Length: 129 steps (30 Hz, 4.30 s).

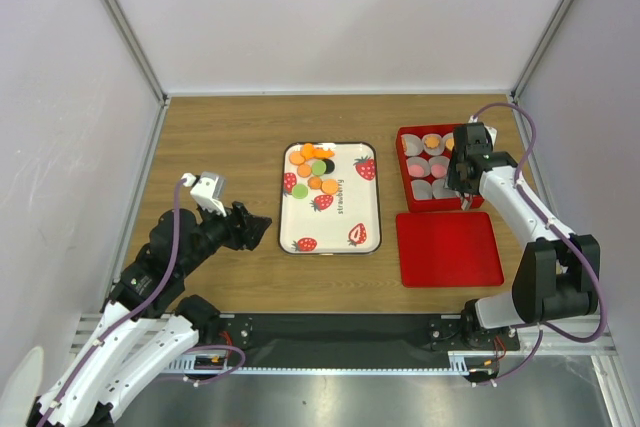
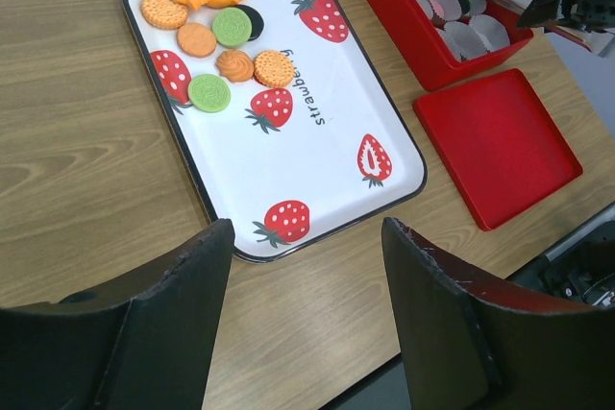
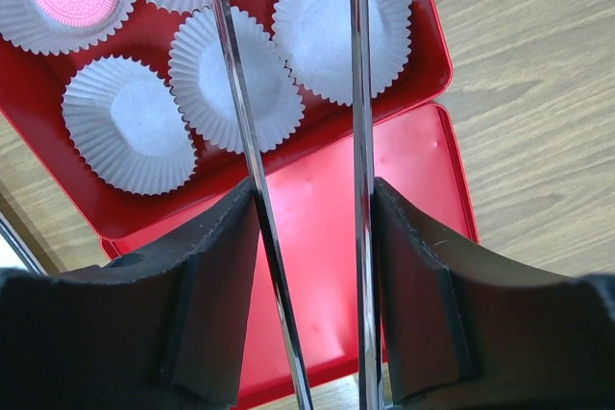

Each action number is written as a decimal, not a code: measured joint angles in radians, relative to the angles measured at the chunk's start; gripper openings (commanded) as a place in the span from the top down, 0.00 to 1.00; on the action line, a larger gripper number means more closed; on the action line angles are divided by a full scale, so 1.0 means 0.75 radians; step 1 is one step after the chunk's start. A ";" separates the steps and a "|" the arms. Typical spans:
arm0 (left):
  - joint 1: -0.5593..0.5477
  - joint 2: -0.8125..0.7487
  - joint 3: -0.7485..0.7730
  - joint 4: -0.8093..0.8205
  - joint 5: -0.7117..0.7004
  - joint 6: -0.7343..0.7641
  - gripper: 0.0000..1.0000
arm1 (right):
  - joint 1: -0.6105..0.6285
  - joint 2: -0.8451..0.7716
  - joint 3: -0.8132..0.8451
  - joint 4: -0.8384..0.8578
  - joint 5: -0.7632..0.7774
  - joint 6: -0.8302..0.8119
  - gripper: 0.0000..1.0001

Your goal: Pack the cookies

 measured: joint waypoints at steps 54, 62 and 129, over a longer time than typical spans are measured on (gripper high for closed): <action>0.000 0.017 0.000 0.009 0.012 0.000 0.31 | 0.936 0.421 0.352 0.056 -0.058 0.080 0.44; 0.000 0.017 0.000 0.009 0.011 0.000 0.31 | 0.977 0.421 0.348 0.040 -0.032 0.083 0.46; 0.000 0.339 0.152 0.023 0.096 -0.001 0.30 | 0.561 -0.269 0.225 -0.366 0.003 0.156 0.70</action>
